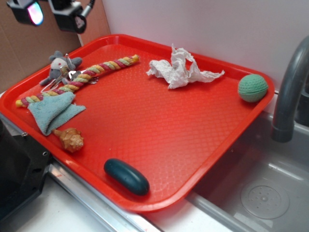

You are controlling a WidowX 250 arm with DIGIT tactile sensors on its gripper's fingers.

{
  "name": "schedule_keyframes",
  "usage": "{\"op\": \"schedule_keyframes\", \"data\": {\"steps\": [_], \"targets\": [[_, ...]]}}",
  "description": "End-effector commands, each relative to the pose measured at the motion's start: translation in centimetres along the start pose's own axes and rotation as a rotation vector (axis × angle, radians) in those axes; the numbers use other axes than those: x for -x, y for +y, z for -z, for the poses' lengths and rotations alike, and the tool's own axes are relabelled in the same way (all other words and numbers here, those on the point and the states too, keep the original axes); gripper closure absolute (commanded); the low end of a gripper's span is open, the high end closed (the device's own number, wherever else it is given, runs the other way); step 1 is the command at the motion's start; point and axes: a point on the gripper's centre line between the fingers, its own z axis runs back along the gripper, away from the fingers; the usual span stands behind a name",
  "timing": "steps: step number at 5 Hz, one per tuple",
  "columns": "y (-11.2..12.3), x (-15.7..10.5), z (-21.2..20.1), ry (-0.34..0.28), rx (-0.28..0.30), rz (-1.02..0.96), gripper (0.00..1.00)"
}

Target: Grab the gray animal.

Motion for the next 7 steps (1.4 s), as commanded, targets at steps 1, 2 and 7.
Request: {"op": "schedule_keyframes", "data": {"steps": [1, 2, 7], "targets": [[4.2, -1.4, 3.7, -0.134, -0.004, -0.458, 0.00], [5.6, -2.0, 4.9, -0.151, -0.011, -0.453, 0.00], [8.1, -7.0, 9.2, -0.132, -0.039, -0.456, 0.00]]}}
